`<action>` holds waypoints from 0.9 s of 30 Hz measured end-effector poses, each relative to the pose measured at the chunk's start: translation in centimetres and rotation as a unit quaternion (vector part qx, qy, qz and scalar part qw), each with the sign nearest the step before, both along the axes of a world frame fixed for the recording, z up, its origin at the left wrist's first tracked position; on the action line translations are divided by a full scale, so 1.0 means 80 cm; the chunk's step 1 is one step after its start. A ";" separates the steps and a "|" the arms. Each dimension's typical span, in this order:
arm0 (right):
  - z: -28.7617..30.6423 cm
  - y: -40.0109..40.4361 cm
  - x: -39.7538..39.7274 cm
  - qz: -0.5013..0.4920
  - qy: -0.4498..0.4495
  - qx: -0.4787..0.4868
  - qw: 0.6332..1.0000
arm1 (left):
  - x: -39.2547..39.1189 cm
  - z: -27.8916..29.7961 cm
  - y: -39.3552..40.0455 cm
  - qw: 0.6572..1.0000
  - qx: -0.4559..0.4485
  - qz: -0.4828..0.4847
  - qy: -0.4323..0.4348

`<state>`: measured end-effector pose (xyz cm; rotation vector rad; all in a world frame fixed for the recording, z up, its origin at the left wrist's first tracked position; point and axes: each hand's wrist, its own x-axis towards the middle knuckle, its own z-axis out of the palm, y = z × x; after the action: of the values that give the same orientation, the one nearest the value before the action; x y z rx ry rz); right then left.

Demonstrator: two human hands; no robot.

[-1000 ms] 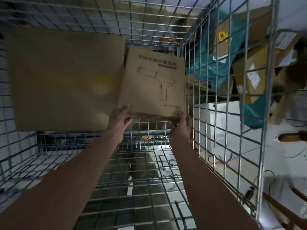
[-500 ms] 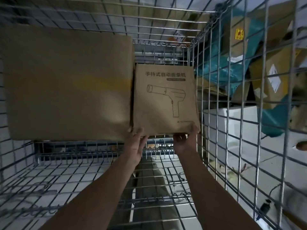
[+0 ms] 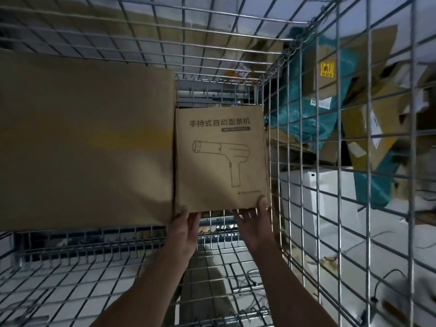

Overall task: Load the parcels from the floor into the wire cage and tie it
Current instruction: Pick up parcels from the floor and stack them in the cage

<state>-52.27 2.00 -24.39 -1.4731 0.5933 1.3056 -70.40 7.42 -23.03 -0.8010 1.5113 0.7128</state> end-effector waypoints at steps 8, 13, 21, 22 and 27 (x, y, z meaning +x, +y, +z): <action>0.011 0.002 0.014 0.044 -0.046 0.023 0.998 | 0.013 0.005 -0.011 0.999 0.005 0.029 -0.037; -0.006 -0.001 0.023 0.020 -0.020 0.044 0.999 | 0.031 0.015 -0.016 1.000 0.015 -0.001 0.007; -0.046 0.037 0.002 -0.079 0.043 0.052 0.995 | 0.009 -0.006 0.032 0.996 0.078 -0.019 -0.040; -0.048 0.044 0.002 -0.096 0.052 0.046 0.993 | 0.007 -0.011 0.040 0.996 0.070 -0.011 -0.053; -0.057 0.045 0.003 -0.111 0.064 0.036 0.991 | 0.026 -0.014 0.046 0.998 0.045 -0.028 -0.023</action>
<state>-52.04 5.57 -28.95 -1.2336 0.7634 1.2392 -68.32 11.11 -24.16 -0.7002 1.4448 0.7108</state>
